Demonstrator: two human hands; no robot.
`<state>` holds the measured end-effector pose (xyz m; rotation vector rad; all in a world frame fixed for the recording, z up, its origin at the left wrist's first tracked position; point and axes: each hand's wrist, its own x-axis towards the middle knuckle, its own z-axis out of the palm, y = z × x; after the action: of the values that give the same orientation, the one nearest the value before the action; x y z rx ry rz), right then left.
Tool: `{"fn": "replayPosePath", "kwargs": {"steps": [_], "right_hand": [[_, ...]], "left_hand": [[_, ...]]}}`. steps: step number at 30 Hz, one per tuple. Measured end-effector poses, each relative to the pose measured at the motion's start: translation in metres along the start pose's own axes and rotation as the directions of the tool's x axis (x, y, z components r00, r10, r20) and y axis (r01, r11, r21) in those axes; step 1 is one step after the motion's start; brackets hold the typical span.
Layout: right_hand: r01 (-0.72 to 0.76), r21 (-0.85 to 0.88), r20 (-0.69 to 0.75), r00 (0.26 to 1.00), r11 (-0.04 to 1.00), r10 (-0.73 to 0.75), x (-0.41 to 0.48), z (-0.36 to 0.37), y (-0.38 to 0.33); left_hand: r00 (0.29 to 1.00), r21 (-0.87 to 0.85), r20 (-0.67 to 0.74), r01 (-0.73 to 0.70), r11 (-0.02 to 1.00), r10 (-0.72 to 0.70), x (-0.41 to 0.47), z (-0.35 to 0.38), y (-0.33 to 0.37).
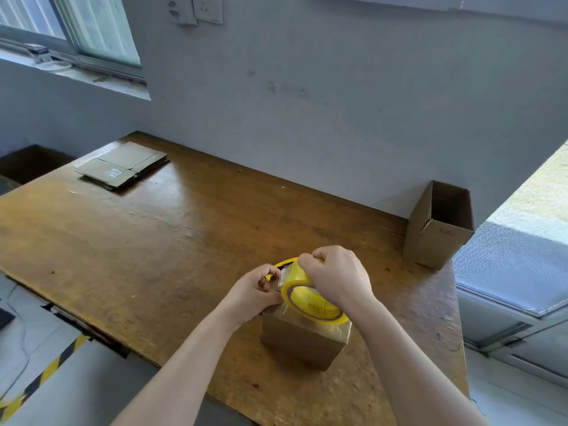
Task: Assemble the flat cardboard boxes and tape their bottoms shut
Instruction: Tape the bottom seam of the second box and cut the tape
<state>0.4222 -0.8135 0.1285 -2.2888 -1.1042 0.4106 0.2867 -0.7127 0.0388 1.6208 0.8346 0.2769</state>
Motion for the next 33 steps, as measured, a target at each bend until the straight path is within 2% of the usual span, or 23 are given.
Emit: {"fn": "replayPosePath", "kwargs": {"steps": [4,5,7,9,11,14,16,18,20,22,23,26,28,31,33], "right_hand": [[0.01,-0.019,0.019,1.0,1.0,-0.01,0.001,0.002,0.0],[0.01,-0.025,0.018,1.0,1.0,-0.009,0.001,0.002,-0.001],[0.011,-0.04,0.014,1.0,0.999,-0.01,0.0,0.002,-0.001],[0.01,-0.046,0.007,1.0,0.999,-0.01,-0.002,0.002,-0.002],[0.0,-0.046,0.003,1.0,0.999,0.0,-0.002,0.001,-0.003],[0.007,-0.061,-0.003,1.0,0.998,-0.008,-0.003,0.002,-0.005],[0.017,-0.079,0.001,1.0,0.997,-0.017,-0.003,0.002,-0.006],[0.021,-0.089,0.026,0.999,0.996,-0.018,-0.001,-0.002,-0.004],[0.0,-0.012,0.097,0.995,1.0,0.001,0.002,-0.008,0.002],[-0.027,0.104,0.184,0.983,0.994,0.008,0.003,-0.013,0.006],[-0.016,0.097,0.199,0.98,0.995,-0.004,0.003,-0.014,0.006],[0.04,-0.072,0.145,0.989,0.997,-0.029,0.001,-0.017,0.001],[0.046,-0.217,0.115,0.993,0.975,-0.021,0.001,-0.022,0.001],[0.049,-0.302,0.17,0.985,0.952,0.004,0.002,-0.029,0.004],[0.071,-0.328,0.187,0.982,0.942,-0.009,0.001,-0.028,0.003]], "left_hand": [[0.999,0.119,-0.038,0.0,0.993,0.005,-0.003,-0.002,0.008],[0.995,0.09,-0.097,0.004,0.996,0.005,-0.004,-0.001,0.013],[0.984,-0.082,-0.174,0.017,0.996,-0.031,-0.006,0.0,0.025],[0.987,-0.218,-0.134,0.056,0.974,-0.087,-0.009,-0.001,0.036],[0.99,-0.269,-0.067,0.099,0.958,-0.121,-0.01,-0.005,0.04],[0.992,-0.242,-0.006,0.119,0.963,-0.124,-0.01,-0.005,0.041],[0.989,-0.255,-0.017,0.135,0.957,-0.144,-0.008,-0.001,0.042],[0.983,-0.272,-0.075,0.14,0.952,-0.166,-0.007,0.003,0.044],[0.969,-0.241,-0.168,0.14,0.96,-0.183,-0.004,0.005,0.041],[0.955,-0.135,-0.237,0.148,0.98,-0.177,-0.003,0.008,0.036],[0.952,-0.056,-0.259,0.152,0.987,-0.161,-0.003,0.011,0.035],[0.943,0.217,-0.324,0.154,0.964,-0.077,0.001,0.016,0.035],[0.937,0.296,-0.341,0.177,0.939,-0.069,0.004,0.014,0.032],[0.945,0.218,-0.294,0.214,0.952,-0.145,0.005,0.012,0.022],[0.939,0.075,-0.269,0.244,0.967,-0.216,0.005,0.007,0.018]]}}
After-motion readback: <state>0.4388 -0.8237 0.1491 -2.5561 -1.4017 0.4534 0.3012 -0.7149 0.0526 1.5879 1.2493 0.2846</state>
